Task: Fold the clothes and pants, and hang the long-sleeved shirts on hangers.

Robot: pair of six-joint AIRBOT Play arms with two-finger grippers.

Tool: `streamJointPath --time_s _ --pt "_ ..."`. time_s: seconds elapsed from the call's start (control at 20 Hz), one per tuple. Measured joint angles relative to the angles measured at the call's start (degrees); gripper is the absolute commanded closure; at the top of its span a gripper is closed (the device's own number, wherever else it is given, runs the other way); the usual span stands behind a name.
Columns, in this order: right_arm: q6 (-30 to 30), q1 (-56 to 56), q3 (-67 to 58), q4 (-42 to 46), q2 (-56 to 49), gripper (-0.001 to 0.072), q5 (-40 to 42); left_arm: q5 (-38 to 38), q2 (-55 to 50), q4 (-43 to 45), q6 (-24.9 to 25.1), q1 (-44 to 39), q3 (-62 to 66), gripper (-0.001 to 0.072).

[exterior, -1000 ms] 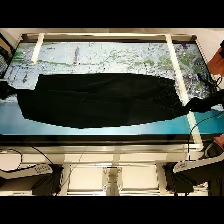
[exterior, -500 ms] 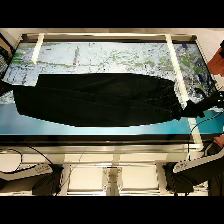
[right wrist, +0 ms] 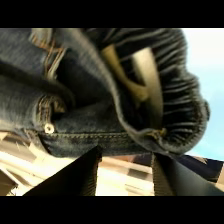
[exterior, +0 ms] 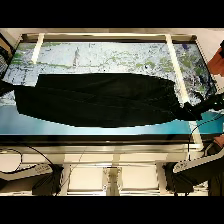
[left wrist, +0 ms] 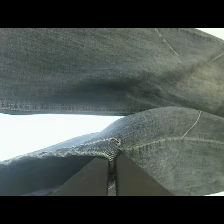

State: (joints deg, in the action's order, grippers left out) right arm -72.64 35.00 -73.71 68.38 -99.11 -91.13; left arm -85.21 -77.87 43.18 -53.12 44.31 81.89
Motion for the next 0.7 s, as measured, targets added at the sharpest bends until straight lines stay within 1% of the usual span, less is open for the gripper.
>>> streamJointPath --time_s 0.25,0.3,0.4,0.6,0.65,0.7 --pt "-1.6 0.33 0.0 4.42 0.61 0.0304 1.2 -0.11 -0.07 0.37 0.02 0.07 0.0 0.0678" --pt "-1.79 0.35 0.0 5.09 0.66 0.0284 1.42 -0.11 -0.07 0.37 0.02 0.07 0.0 0.0678" --pt "-1.99 0.39 -0.09 5.95 0.76 0.0284 1.81 -0.11 -0.11 0.44 0.02 0.07 0.0 0.0678" --pt "-2.25 -0.13 -0.13 4.98 0.79 0.0294 4.76 -0.11 -0.11 0.46 0.04 0.07 0.0 0.0678" --pt "-2.34 -0.57 -0.13 4.07 0.79 0.0343 5.84 -0.11 -0.11 0.46 0.04 0.07 0.0 0.0678" --pt "-2.47 -1.07 -0.13 3.5 0.79 0.0428 6.75 -0.11 -0.11 0.46 0.04 0.07 0.0 0.0678"
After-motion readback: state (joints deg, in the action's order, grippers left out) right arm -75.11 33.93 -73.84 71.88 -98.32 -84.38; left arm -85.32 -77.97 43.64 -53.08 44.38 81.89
